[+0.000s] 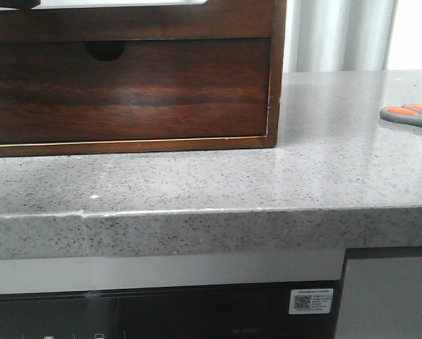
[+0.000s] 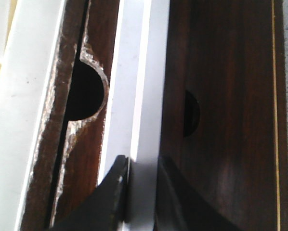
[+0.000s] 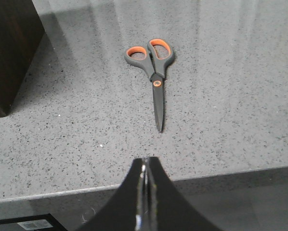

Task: Put scissors in drawer with both arms
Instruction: 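Pull the drawer handle toward the robot with the left gripper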

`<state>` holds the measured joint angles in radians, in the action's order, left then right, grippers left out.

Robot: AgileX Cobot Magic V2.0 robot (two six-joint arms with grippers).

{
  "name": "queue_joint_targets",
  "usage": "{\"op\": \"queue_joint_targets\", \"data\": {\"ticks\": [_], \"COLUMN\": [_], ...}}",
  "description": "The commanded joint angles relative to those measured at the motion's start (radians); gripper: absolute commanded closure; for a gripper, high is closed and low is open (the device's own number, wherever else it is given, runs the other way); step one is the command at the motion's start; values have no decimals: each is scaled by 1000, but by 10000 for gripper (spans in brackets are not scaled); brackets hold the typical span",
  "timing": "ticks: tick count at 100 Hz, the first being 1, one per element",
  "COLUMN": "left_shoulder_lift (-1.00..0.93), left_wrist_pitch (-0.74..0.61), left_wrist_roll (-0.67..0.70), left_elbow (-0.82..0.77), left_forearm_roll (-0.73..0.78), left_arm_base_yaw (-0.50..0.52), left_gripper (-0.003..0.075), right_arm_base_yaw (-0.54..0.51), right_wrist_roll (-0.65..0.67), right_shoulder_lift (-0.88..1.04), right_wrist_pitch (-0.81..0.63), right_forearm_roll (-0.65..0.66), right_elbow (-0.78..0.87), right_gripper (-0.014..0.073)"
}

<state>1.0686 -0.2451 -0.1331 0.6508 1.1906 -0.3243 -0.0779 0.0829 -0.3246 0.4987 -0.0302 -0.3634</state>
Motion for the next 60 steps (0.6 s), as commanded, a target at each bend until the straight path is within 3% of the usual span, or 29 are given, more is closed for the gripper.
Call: {"op": "queue_joint_targets", "data": {"ticks": [1, 60], "left_shoulder_lift": [-40, -258], "left_wrist_pitch": [-24, -37], "left_wrist_roll": [27, 57], "left_elbow": [13, -142], "left_forearm_roll": [-34, -34], "left_arm_base_yaw": [-8, -8], "left_gripper": [716, 716], "right_arm_base_yaw": [-5, -5], "right_wrist_roll": [-9, -9], "right_shoulder_lift": [-17, -17], "right_wrist_pitch": [-70, -70], "right_forearm_roll": [4, 4], "right_elbow": [-28, -28], "right_gripper": [699, 699]}}
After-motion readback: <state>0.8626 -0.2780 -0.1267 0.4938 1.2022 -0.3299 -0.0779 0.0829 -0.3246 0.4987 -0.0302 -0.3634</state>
